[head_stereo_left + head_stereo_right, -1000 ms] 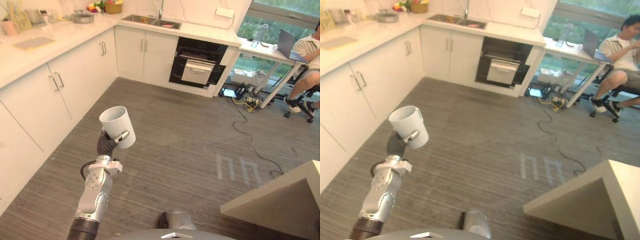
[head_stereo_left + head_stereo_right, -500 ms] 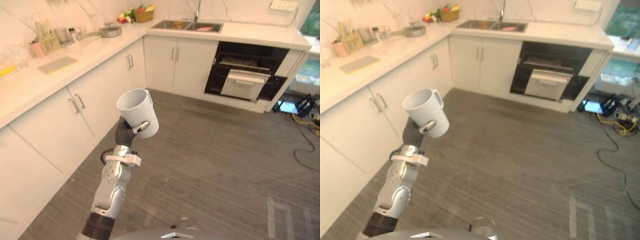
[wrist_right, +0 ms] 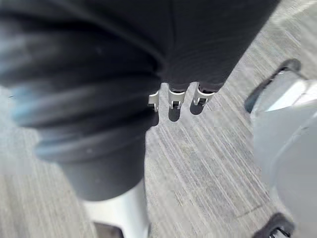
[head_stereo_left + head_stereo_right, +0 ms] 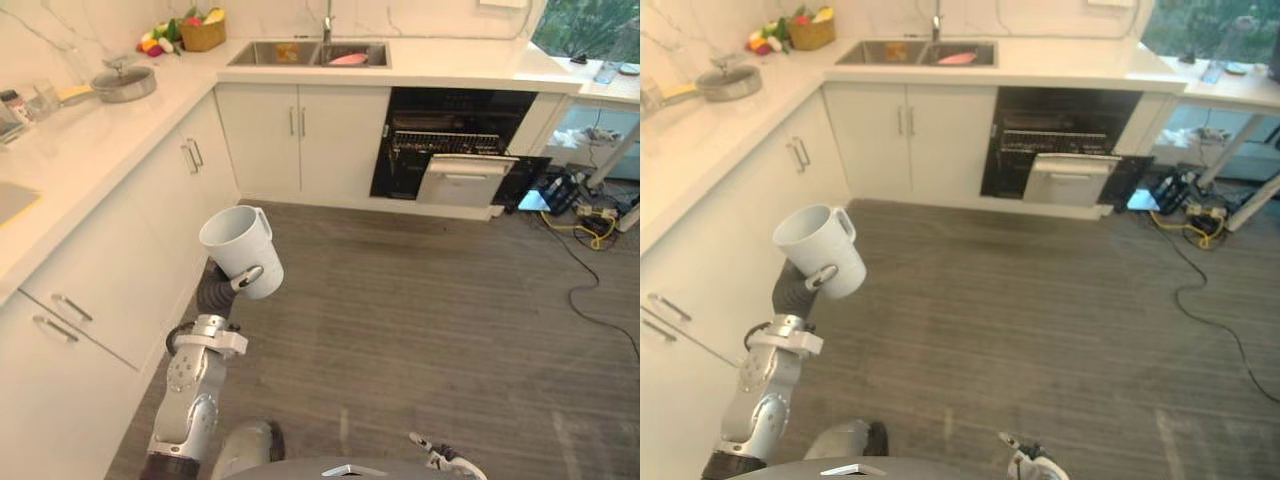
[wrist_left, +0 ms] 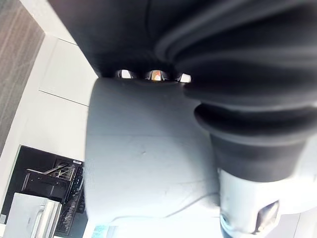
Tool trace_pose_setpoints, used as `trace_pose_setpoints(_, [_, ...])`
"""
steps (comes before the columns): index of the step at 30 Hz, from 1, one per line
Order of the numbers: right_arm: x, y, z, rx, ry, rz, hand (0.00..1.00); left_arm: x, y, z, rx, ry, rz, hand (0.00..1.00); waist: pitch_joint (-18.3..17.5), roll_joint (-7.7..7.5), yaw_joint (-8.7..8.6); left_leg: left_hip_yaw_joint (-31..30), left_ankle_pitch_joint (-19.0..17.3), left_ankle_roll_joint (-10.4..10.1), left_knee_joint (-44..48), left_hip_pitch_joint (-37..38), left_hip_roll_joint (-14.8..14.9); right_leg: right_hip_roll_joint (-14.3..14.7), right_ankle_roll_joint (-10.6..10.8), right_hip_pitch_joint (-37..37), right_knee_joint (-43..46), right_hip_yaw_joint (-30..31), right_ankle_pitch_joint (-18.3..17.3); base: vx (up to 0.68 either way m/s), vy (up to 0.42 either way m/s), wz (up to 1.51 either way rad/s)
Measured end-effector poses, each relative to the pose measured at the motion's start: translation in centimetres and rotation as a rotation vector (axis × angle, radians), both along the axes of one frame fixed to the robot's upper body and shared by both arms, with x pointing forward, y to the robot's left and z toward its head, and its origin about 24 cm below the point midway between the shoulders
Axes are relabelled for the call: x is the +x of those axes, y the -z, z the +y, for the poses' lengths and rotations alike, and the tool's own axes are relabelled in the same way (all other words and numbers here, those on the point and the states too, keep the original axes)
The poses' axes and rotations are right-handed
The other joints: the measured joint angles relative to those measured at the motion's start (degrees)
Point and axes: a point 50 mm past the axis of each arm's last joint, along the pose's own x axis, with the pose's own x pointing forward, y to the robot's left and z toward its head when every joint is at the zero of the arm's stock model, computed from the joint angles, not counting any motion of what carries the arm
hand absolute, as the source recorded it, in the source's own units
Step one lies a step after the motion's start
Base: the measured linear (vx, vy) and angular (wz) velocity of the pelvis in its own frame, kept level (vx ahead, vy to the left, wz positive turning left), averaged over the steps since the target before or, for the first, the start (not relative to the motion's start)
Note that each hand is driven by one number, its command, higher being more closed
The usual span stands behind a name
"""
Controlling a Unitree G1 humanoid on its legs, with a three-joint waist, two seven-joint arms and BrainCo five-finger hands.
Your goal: Walk over to the sink, pick up the cup, carry it to the dishwasher, place the cup inside the dishwasher, then close the dishwasher door
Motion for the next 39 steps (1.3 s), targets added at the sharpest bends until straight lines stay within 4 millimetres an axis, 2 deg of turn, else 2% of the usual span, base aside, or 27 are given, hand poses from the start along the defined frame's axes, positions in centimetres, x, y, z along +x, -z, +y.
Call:
trace_pose_setpoints(1, [-0.7,0.2,0.1,0.017,0.037,0.019,0.0,0.1,-0.1,0.0,0.005,0.01,-0.009,1.0,-0.07,-0.29,-0.27,0.76,-0.28,0.3,-1.46,1.58,-0.84,-1.14,1.44,-1.89,3.73,-0.9,3.13,0.28,0.088,-0.43])
trace_pose_setpoints(2, [-2.3,0.5,0.3,0.051,0.127,0.046,0.0,0.4,-0.5,-0.1,0.023,0.03,-0.03,1.0,0.02,-0.49,-0.78,2.01,-0.62,0.82,-4.99,5.54,-2.14,-4.17,2.38,-6.67,12.29,-3.1,11.08,0.18,0.038,-0.36])
trace_pose_setpoints(3, [-3.2,0.7,0.6,0.07,0.164,0.057,0.0,0.6,-0.7,-0.2,0.031,0.039,-0.041,1.0,0.04,-0.52,-1.04,2.56,-0.86,0.86,-6.58,7.37,-2.53,-5.63,1.32,-9.29,17.05,-5.05,12.32,0.27,0.029,-0.6])
trace_pose_setpoints(4, [-5.6,1.1,1.6,0.107,0.234,0.092,0.0,0.9,-1.0,-0.3,0.05,0.044,-0.054,1.0,0.24,-0.3,-1.83,3.28,-1.65,0.6,-9.88,12.49,-2.84,-8.14,-4.79,-15.46,27.48,-10.46,7.49,0.26,0.035,-0.53])
trace_pose_setpoints(6, [-7.1,1.2,2.3,0.122,0.264,0.106,0.0,1.0,-0.9,-0.5,0.058,0.048,-0.051,1.0,0.48,-0.28,-3.36,4.05,-2.48,0.58,-14.12,18.1,-2.68,-6.63,-6.87,-19.89,31.39,-13.81,1.55,0.34,0.059,-0.48])
trace_pose_setpoints(8, [-10.1,1.4,4.2,0.169,0.327,0.152,0.0,1.6,-1.3,-1.9,0.082,0.107,-0.069,1.0,0.85,-0.78,-5.53,4.11,-4.07,-0.46,-17.48,23.67,-1.94,-0.59,-5.99,-27.33,26.82,-16.41,-5.87,0.36,-0.011,-0.19])
trace_pose_setpoints(10, [-11.6,1.4,5.4,0.192,0.363,0.18,0.0,1.9,-2.1,-3.5,0.09,0.172,-0.109,1.0,0.89,-1.33,-6.61,4.18,-5.96,-1.69,-18.05,26.11,-1.52,1.53,-5.21,-31.68,14.84,-20.85,-6.71,0.38,-0.064,0.07])
trace_pose_setpoints(12, [-11.8,1.4,5.9,0.202,0.362,0.182,0.0,2.0,-3.0,-4.8,0.086,0.202,-0.146,1.0,1.04,-1.24,-6.88,4.17,-7.99,-3.25,-18.56,28.73,-1.17,2.9,-5.14,-33.46,-1.25,-24.34,-3.51,0.49,-0.067,0.12])
trace_pose_setpoints(13, [-11.6,1.5,6.1,0.188,0.307,0.176,0.0,2.1,-3.4,-5.2,0.07,0.197,-0.149,1.0,0.96,-1.45,-6.83,3.78,-10.11,-4.56,-18.25,30.95,-0.92,3.92,-5.13,-33.34,-10.99,-23.91,0.98,0.49,-0.109,0.19])
trace_pose_setpoints(14, [-11.8,1.4,5.9,0.154,0.232,0.178,0.0,2.0,-3.3,-5.6,0.052,0.187,-0.13,1.0,0.66,-1.14,-6.92,2.49,-12.47,-5.69,-17.56,33.45,0.21,5.25,-7.35,-31.65,-12.13,-24.27,9.91,0.5,-0.142,0.2])
trace_pose_setpoints(15, [-11.5,1.4,5.8,0.14,0.195,0.166,0.0,2.0,-3.2,-5.8,0.041,0.186,-0.118,1.0,0.48,0.24,-6.85,2.04,-13.42,-5.65,-17.24,34.17,1.25,6.36,-10.41,-31.45,-10.77,-24.72,9.53,0.6,-0.121,0.18])
trace_pose_setpoints(16, [-10.3,1.4,5.1,0.115,0.127,0.13,0.0,2.0,-3.3,-6.0,0.033,0.184,-0.115,1.0,0.55,1.74,-6.62,0.02,-13.48,-5.36,-15.71,34.39,2.98,6.92,-10.83,-32.06,-6.38,-25.29,4.97,0.64,-0.124,0.18])
trace_pose_setpoints(18, [-9.0,1.3,4.2,0.081,0.036,0.1,0.0,2.0,-3.5,-6.3,0.032,0.199,-0.119,1.0,0.73,1.4,-6.49,-2.64,-11.92,-4.51,-12.04,34.34,3.87,6.42,-10.86,-32.14,-0.98,-25.98,-1.07,0.59,-0.138,0.22])
trace_pose_setpoints(20, [-7.6,1.0,3.4,0.053,-0.027,0.062,0.0,1.9,-3.4,-6.8,0.033,0.211,-0.114,1.0,0.77,1.02,-6.29,-3.84,-9.77,-4.55,-2.64,31.97,5.59,6.5,-10.99,-29.73,0.84,-27.3,-5.35,0.46,-0.145,0.27])
trace_pose_setpoints(22, [-6.1,0.8,2.9,0.036,-0.094,0.024,0.0,1.7,-3.5,-7.6,0.012,0.23,-0.117,1.0,2.06,0.08,-5.31,-7.55,1.54,-11.05,27.18,19.44,9.63,7.19,-10.73,-23.92,0.03,-29.09,-9.19,0.45,-0.135,0.42])
trace_pose_setpoints(23, [-5.9,0.7,2.7,0.03,-0.106,0.015,0.0,1.6,-3.6,-7.8,-0.001,0.229,-0.116,1.0,2.29,0.33,-4.53,-7.9,3.49,-11.23,34.92,16.33,10.98,7.73,-10.54,-22.22,-0.33,-29.41,-9.99,0.44,-0.114,0.35])
trace_pose_setpoints(24, [-5.3,0.6,2.3,0.016,-0.165,-0.002,0.0,1.4,-3.4,-7.7,-0.015,0.217,-0.105,1.0,3.1,0.67,-3.47,-7.72,4.21,-8.14,47.2,10.14,14.18,9.17,-10.19,-17.29,-2.17,-30.98,-11.55,0.35,-0.087,0.26])
trace_pose_setpoints(25, [-4.8,0.5,2.2,0.012,-0.193,-0.012,0.0,1.3,-3.2,-7.5,-0.015,0.206,-0.096,1.0,2.93,1.02,-3.22,-7.31,3.37,-6.36,49.41,7.59,15.23,9.69,-9.88,-14.91,-3.47,-31.48,-12.1,0.42,-0.092,0.4])
trace_pose_setpoints(27, [-2.6,-0.1,1.0,-0.027,-0.243,-0.087,0.0,1.1,-2.5,-6.5,-0.013,0.166,-0.067,1.0,2.56,1.54,-1.29,-2.52,-0.77,-2.82,42.78,0.88,16.33,10.08,-8.73,-8.66,-9.31,-32.14,-12.14,0.38,-0.043,0.21])
trace_pose_setpoints(28, [-1.7,-0.2,0.8,-0.036,-0.246,-0.113,0.0,1.0,-2.4,-6.3,-0.008,0.159,-0.063,1.0,2.53,1.48,-0.59,-0.53,-1.49,-2.49,37.71,0.27,16.13,10.01,-8.33,-7.63,-11.18,-31.97,-11.64,0.37,-0.008,-0.07])
trace_pose_setpoints(30, [0.9,-0.6,0.6,-0.053,-0.279,-0.172,0.0,1.0,-2.2,-5.6,0.016,0.149,-0.061,1.0,2.32,0.76,0.48,4.6,-2.52,-3.02,15.78,-0.14,13.49,9.19,-8.49,-5.64,-16.54,-31.68,-9.03,0.25,0.0,-0.13])
trace_pose_setpoints(32, [4.7,-1.6,0.3,-0.084,-0.339,-0.261,0.0,1.0,-1.9,-5.0,0.008,0.138,-0.049,1.0,2.35,0.68,1.44,2.36,3.45,-5.39,-13.06,0.53,8.17,8.09,-7.11,-4.95,-18.51,-29.04,-8.46,-0.02,-0.015,-0.31])
trace_pose_setpoints(34, [5.8,-1.9,0.0,-0.082,-0.325,-0.286,0.0,0.8,-1.5,-5.0,0.012,0.148,-0.04,1.0,2.51,0.75,1.99,-1.08,5.93,-6.89,-20.37,-0.85,6.69,7.96,-5.17,-3.7,-19.08,-25.91,-9.17,0.16,0.149,-0.34])
trace_pose_setpoints(36, [5.3,-1.5,-0.1,-0.06,-0.289,-0.255,0.0,0.8,-1.2,-5.0,0.015,0.16,-0.034,1.0,2.71,1.15,2.05,-1.26,10.11,-4.41,-21.16,-0.4,5.99,7.94,-2.26,0.66,-20.09,-24.01,-10.87,0.4,0.343,-0.22])
trace_pose_setpoints(37, [4.2,-1.1,-0.3,-0.049,-0.265,-0.217,0.0,0.8,-0.8,-4.9,0.021,0.172,-0.035,1.0,2.33,1.85,2.32,-2.01,17.71,-2.1,-20.95,0.83,5.68,7.65,-0.12,3.11,-19.94,-22.17,-12.18,0.42,0.435,-0.37])
trace_pose_setpoints(38, [3.3,-0.7,0.1,-0.02,-0.245,-0.182,0.0,0.6,-0.3,-4.5,-0.006,0.195,-0.031,1.0,1.73,-0.3,2.25,-0.95,18.87,-3.72,-18.8,1.29,3.31,5.0,1.43,3.97,-19.48,-20.77,-13.07,0.43,0.447,-0.3])
trace_pose_setpoints(39, [2.9,-0.5,0.1,-0.008,-0.232,-0.168,0.0,0.6,-0.3,-4.4,-0.026,0.211,-0.036,1.0,0.82,-0.37,1.74,-0.58,17.65,-2.88,-18.46,1.32,1.99,3.24,2.15,3.45,-18.86,-20.53,-12.65,0.44,0.47,-0.09])
